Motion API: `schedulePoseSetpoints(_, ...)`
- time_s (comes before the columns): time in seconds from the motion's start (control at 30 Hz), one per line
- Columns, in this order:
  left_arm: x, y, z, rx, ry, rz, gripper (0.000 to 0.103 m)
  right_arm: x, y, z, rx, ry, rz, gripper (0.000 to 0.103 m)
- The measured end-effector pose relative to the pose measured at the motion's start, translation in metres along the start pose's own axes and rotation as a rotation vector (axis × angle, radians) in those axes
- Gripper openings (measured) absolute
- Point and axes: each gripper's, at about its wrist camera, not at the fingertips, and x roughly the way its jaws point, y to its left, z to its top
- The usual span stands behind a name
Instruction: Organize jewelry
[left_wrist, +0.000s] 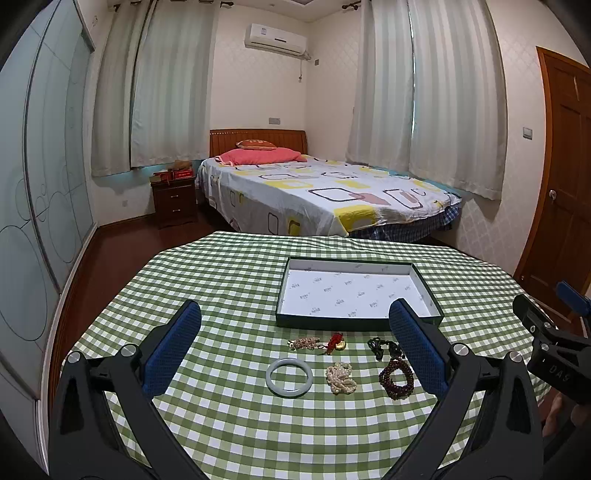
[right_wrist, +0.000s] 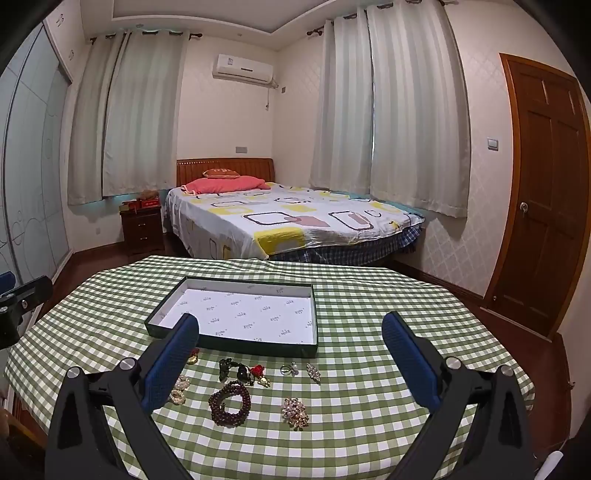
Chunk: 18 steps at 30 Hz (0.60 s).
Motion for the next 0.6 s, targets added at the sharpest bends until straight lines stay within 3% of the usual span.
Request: schedulePoseSetpoints(0.6, 0.002, 0.0, -0.002, -0.004, 0.008, 0.006, 0.099, -0.011, 0.001, 0.01, -0.001, 0.004, 0.006, 0.097)
